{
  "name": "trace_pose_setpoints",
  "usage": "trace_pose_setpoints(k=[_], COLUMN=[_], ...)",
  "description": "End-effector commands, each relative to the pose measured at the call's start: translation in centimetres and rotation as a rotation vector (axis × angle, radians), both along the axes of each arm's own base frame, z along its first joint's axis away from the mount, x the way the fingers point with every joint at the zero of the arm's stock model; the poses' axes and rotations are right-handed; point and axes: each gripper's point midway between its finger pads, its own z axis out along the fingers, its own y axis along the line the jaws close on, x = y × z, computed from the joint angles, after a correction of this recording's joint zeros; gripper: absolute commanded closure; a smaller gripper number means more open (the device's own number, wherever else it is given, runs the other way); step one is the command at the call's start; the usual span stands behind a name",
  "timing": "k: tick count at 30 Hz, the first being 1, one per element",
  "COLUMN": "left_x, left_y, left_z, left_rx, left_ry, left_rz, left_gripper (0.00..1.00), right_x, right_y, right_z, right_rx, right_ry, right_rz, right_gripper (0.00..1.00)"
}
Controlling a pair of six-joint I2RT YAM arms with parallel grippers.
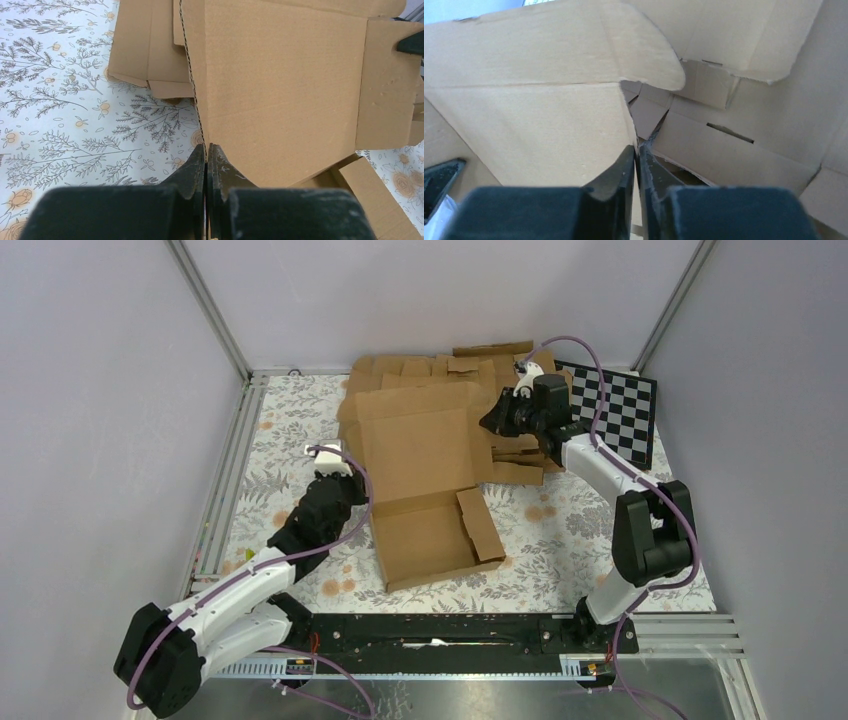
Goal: Fold the paper box
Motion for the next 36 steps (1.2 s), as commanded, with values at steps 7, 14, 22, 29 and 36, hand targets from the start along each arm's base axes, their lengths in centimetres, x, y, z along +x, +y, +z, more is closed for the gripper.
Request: trace_pose_setpoints(k=[7,14,22,29,36], left_x=[0.6,1.5,3.2,5.0,6.1], left_y=[-1.5,-0.9,1.3,2.2,1.6], left_z=[2.4,3.5,3.9,4.5,2.5], left_rx=[-0.087,-0.104,-0.119,-0.166,-0.131], left_ry=[-0.048,-0.026,0.036,0.075,0.192], left_rz=[-0.027,0.042,0.141,0.127,0.109], left_gripper=[0.77,0.57,0.56,0.75,0.73], right_x=[-1.2,-2.4,-2.9,-2.8,-2.8], right_y=[1.2,1.2,1.0,1.2,1.3], right_z=[5.9,6.5,5.9,5.8,5.9], right_rx=[-0.004,-0.042,-0.056,-0.054,-0.048], right_ry=[-0.183,-0.26,-0.291,-0.293,-0.293], right_rz=[0.051,0.023,0.009,0.016,0.017], right_gripper=[1.0,1.0,1.0,1.0,1.0])
